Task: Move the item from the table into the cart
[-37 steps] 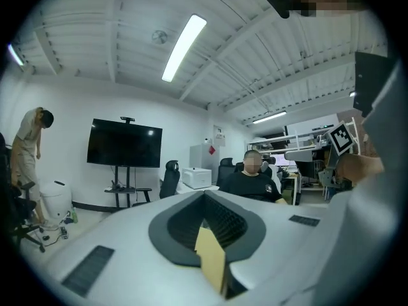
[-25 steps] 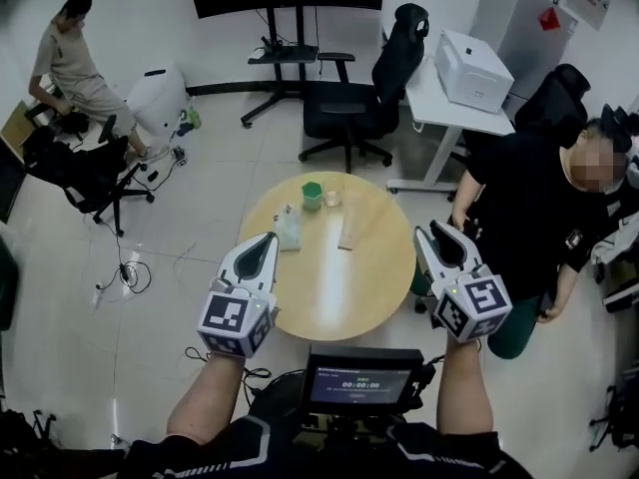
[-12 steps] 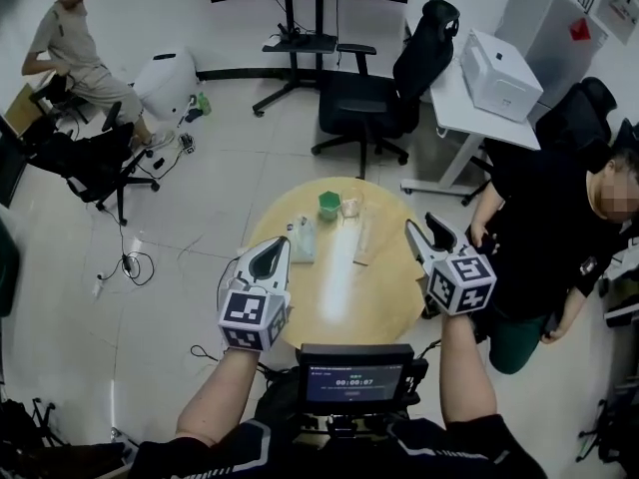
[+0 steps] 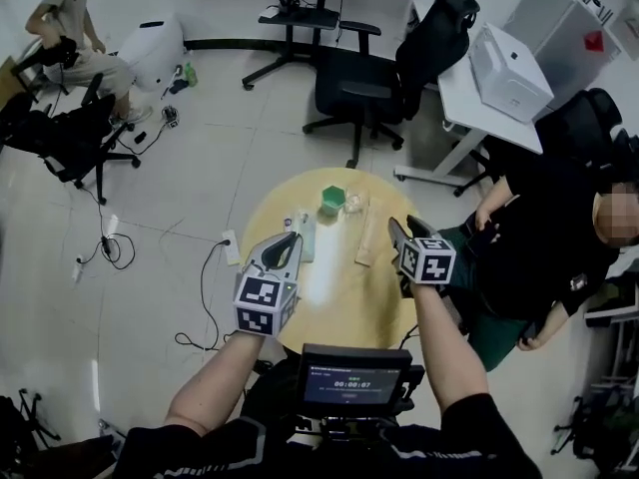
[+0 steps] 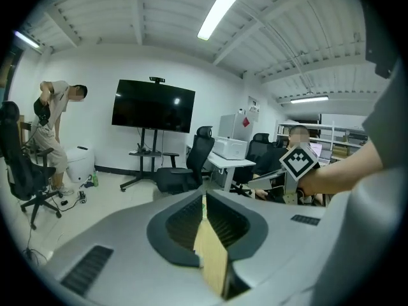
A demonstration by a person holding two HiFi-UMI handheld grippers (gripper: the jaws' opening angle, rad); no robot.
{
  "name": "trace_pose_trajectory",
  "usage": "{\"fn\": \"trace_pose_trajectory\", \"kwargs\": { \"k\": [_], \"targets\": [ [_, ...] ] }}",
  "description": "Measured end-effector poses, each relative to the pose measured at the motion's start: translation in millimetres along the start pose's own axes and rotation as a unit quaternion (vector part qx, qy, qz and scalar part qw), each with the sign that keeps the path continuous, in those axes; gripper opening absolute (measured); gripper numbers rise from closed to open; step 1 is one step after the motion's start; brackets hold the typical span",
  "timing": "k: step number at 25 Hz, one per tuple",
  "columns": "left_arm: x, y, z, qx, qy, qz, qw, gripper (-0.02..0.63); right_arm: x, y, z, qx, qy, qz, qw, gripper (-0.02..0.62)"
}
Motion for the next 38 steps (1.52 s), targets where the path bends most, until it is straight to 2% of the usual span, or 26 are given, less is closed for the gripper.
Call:
{"fn": "trace_pose_trajectory", "kwargs": {
  "k": [3, 9, 10, 11, 18, 29, 34, 37, 38],
  "targets": [
    [-3, -2, -34, -0.025, 0.0, 0.013, 0.9996, 0.031, 14, -6, -39, -0.025, 0.003, -0.017, 1.0, 0.178],
    [-7, -10, -94, -0.057, -0.006, 0.027, 0.998, 0.031, 37, -17, -109, -0.094, 0.013, -0.016, 0.995, 0.18],
    [-8, -10, -103, -0.062, -0.009, 0.029, 0.9976, 0.031, 40, -19, -121, -0.106, 0.017, -0.021, 0.994, 0.229],
    [-8, -10, -111, -0.067, -0.011, 0.031, 0.9972, 0.031, 42, -21, -131, -0.118, 0.02, -0.027, 0.992, 0.247],
    [-15, -17, -160, -0.087, -0.014, 0.041, 0.9953, 0.031, 57, -35, -189, -0.167, 0.019, -0.044, 0.985, 0.247],
    [-18, -31, -217, -0.125, -0.019, 0.047, 0.9908, 0.029, 65, -51, -237, -0.224, 0.011, -0.034, 0.974, 0.247],
    [-17, -34, -225, -0.126, -0.023, 0.042, 0.9909, 0.029, 61, -56, -251, -0.249, -0.003, -0.03, 0.968, 0.247],
    [-17, -36, -225, -0.13, -0.024, 0.044, 0.9902, 0.029, 50, -54, -252, -0.251, 0.005, -0.027, 0.968, 0.245],
    [-17, -36, -224, -0.131, -0.024, 0.045, 0.9901, 0.029, 48, -54, -252, -0.252, 0.003, -0.024, 0.967, 0.226]
  ]
}}
Point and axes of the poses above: the fingertips, and each gripper's own axes: z backward along the fingers, x to its right, y out of its top, the point moved 6 cm from there along z, backward along the fingers, and after that the axes turned 15 degrees about -x, right-handed, at the moved point
